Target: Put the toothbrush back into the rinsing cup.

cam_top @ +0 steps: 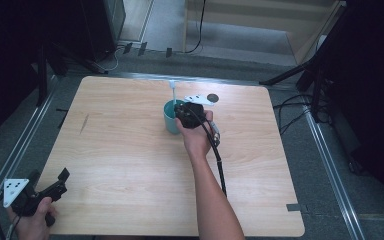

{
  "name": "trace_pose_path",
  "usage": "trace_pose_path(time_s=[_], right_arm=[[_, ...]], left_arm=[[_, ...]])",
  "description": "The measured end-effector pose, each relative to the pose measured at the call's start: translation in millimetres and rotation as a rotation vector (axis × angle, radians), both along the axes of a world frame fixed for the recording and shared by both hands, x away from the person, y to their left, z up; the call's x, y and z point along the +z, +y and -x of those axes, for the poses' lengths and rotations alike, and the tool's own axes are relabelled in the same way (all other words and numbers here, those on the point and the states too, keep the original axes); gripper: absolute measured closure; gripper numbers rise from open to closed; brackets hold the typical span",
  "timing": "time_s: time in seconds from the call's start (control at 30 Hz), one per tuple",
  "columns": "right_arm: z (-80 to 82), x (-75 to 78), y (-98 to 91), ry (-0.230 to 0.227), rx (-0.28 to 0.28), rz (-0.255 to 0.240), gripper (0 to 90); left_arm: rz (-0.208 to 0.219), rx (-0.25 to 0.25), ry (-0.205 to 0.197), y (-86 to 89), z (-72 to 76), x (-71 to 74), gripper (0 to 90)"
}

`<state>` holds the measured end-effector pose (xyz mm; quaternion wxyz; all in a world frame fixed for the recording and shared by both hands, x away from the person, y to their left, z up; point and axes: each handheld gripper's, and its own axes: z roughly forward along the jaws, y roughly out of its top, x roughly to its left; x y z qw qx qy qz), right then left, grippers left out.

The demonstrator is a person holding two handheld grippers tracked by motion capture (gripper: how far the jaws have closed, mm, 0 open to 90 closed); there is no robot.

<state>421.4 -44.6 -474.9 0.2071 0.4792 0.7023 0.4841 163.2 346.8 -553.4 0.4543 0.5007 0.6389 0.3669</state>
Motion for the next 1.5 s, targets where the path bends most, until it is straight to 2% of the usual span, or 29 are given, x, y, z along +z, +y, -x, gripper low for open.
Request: trace_pose_path(time_s=[0.13, 0.2, 0.27, 0.3, 0.33, 0.37, 0.43, 0.5, 0.53, 0.6, 0.63, 0.67, 0.73, 0.8, 0.87, 0.93, 1.0, 1.23, 1.5], right_arm=[[0.8, 2.4, -2.3, -0.002, -0.005, -0.011, 72.5], [2.3, 5.2, -5.0, -0.017, -0.011, -0.011, 66.0], [4.6, 8.3, -7.6, -0.063, -0.022, -0.001, 53.0], [8.2, 12.4, -11.4, -0.13, -0.04, 0.025, 41.2], [9.6, 14.1, -13.3, -0.145, -0.047, 0.031, 34.9], [9.6, 14.1, -13.3, -0.145, -0.047, 0.031, 34.9], [13.3, 18.8, -21.3, -0.161, -0.059, 0.04, 23.0], [16.6, 22.2, -29.6, -0.126, -0.071, 0.044, 15.2], [21.9, 24.0, -38.3, -0.138, -0.08, 0.024, 13.6], [24.5, 24.9, -42.1, -0.145, -0.084, 0.03, 12.7], [29.7, 26.0, -47.8, -0.157, -0.091, 0.067, 9.8], [37.4, 26.8, -57.2, -0.163, -0.111, 0.137, 0.6], [39.8, 26.5, -61.1, -0.167, -0.115, 0.155, 0.0], [49.7, 24.3, -77.6, -0.165, -0.117, 0.175, 0.0], [52.9, 23.2, -83.1, -0.162, -0.122, 0.183, 0.0], [63.3, 19.5, -100.7, -0.162, -0.125, 0.191, 0.0], [65.9, 18.8, -104.4, -0.158, -0.129, 0.188, 0.0], [90.9, 8.3, -144.6, -0.147, -0.17, 0.177, 0.0], [110.8, -5.1, -181.9, -0.127, -0.214, 0.155, 0.0]], left_arm=[[0.0, -0.001, 0.0, 0.0, 0.0, 0.0, 6.4], [0.0, -0.001, 0.0, -0.1, 0.0, 0.0, 6.4], [-0.001, -0.001, 0.001, 0.0, 0.0, 0.0, 6.4], [-0.002, 0.0, 0.001, 0.0, 0.0, 0.0, 6.4], [-0.003, -0.001, 0.001, 0.0, 0.0, 0.0, 6.4], [-0.003, -0.001, 0.001, 0.0, 0.0, 0.0, 6.4], [-0.002, 0.0, 0.002, 0.0, 0.0, 0.0, 6.4], [-0.003, 0.0, 0.002, -0.1, 0.0, 0.0, 6.4], [-0.003, 0.0, 0.002, -0.1, 0.0, 0.0, 6.4], [-0.004, 0.0, 0.002, -0.1, 0.0, 0.0, 6.4], [-0.003, 0.001, 0.001, -0.3, 0.0, 0.0, 6.4], [-0.005, 0.002, 0.001, -0.3, 0.1, 0.1, 6.4], [-0.004, 0.002, 0.0, -0.6, 0.1, 0.1, 6.4], [-0.005, 0.004, 0.0, -0.9, 0.0, 0.1, 6.4], [-0.007, 0.005, 0.0, -0.9, 0.1, 0.1, 6.4], [-0.007, 0.006, -0.001, -1.0, 0.1, 0.1, 6.4], [-0.008, 0.006, 0.0, -1.0, 0.1, 0.1, 6.4], [-0.01, 0.006, -0.002, -1.3, 0.1, 0.1, 6.4], [-0.014, 0.006, -0.001, -1.8, 0.0, 0.2, 6.4]])
